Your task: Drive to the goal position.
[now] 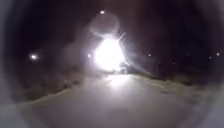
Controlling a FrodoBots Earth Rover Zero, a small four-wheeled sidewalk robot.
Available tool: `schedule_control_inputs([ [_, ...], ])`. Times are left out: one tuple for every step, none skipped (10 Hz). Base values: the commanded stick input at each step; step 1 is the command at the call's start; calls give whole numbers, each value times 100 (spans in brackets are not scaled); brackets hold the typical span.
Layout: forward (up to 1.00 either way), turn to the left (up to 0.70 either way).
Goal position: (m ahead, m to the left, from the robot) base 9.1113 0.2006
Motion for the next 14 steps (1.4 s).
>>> schedule_control_inputs([
  [100,3],
  [100,3],
  [100,3],
  [100,3],
  [100,3],
  [100,3],
  [100,4],
  [100,4],
  [100,5],
  [100,7],
  [100,9],
  [100,11],
  [100,11],
  [100,10],
])
